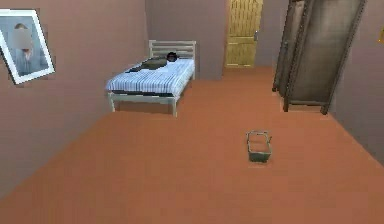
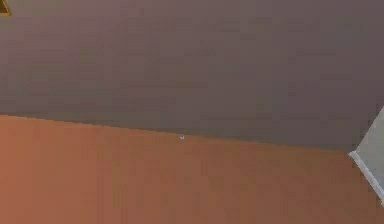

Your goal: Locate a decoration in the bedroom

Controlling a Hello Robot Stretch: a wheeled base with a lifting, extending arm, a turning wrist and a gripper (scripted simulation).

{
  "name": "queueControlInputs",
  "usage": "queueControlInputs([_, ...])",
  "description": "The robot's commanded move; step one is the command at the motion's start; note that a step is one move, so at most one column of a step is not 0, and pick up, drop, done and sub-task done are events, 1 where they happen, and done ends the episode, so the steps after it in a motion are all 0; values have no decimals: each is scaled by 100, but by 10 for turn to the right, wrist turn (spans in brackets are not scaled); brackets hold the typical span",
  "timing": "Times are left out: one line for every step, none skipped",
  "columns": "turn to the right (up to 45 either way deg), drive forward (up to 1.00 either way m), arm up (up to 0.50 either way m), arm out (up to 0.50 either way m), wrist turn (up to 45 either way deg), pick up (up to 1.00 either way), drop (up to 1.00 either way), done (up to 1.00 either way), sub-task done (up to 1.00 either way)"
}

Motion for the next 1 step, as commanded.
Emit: queueControlInputs([0,100,0,0,0,0,0,0,0])
